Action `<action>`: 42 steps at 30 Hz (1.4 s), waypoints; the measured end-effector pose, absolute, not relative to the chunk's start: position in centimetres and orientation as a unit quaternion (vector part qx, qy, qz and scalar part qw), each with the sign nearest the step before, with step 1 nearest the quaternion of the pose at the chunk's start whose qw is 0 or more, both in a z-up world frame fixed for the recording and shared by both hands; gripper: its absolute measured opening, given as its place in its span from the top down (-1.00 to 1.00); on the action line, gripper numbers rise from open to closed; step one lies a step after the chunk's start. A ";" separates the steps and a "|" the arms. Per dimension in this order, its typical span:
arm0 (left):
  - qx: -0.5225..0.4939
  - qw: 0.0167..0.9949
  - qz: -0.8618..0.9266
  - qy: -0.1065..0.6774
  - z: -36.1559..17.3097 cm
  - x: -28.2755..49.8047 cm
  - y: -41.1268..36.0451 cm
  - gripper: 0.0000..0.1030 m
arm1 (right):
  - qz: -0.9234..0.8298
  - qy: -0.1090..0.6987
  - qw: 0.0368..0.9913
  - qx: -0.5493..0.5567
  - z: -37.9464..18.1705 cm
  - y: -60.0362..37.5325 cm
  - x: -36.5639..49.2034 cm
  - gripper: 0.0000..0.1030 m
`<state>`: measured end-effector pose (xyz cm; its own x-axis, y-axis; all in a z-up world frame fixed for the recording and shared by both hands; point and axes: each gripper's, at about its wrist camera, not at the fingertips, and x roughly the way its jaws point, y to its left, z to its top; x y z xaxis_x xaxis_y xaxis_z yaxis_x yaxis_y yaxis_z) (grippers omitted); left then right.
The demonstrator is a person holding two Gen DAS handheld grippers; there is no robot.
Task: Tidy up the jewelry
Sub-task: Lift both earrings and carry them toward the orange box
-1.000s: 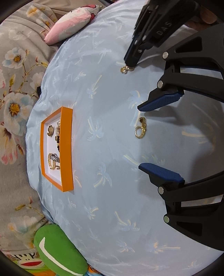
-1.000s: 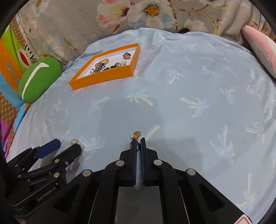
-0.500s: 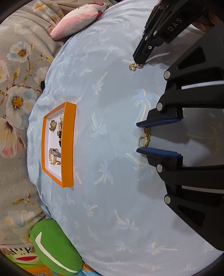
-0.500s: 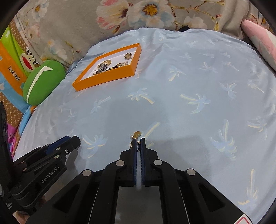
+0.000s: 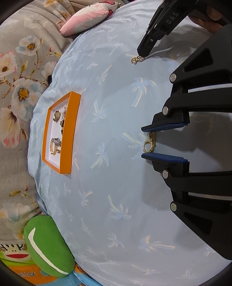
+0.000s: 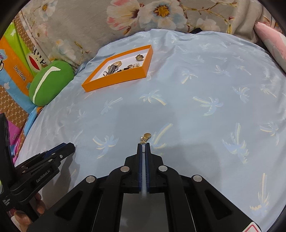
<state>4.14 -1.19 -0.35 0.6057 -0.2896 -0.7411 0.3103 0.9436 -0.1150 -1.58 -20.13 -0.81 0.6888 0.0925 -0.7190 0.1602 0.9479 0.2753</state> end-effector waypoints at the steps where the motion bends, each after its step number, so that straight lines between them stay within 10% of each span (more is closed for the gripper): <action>1: 0.014 0.896 -0.168 0.411 -0.4 4.1 -1.1 0.55 | -0.021 0.392 0.906 0.155 -0.7 -20.0 -1.6 0.78; 5: 0.011 0.896 -0.169 0.411 -0.4 4.1 -1.2 0.55 | -0.039 0.381 0.913 0.141 -0.1 -19.9 -1.4 0.18; 9: 0.009 0.896 -0.170 0.411 -0.4 4.1 -1.1 0.55 | -0.043 0.403 0.904 0.132 -0.6 -19.7 0.0 0.22; 14: 0.008 0.895 -0.170 0.411 -0.4 4.1 -1.1 0.55 | -0.052 0.413 0.902 0.113 -0.8 -19.1 0.8 0.75; 42: 0.002 0.899 -0.171 0.402 0.7 5.2 -0.6 0.55 | -0.014 0.374 0.916 0.146 2.3 -19.4 0.2 0.76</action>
<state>5.20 -0.62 0.66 0.6180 -0.3053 -0.7245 0.3082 0.9418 -0.1341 0.17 -19.37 2.28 0.7193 0.0834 -0.6897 0.1358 0.9567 0.2573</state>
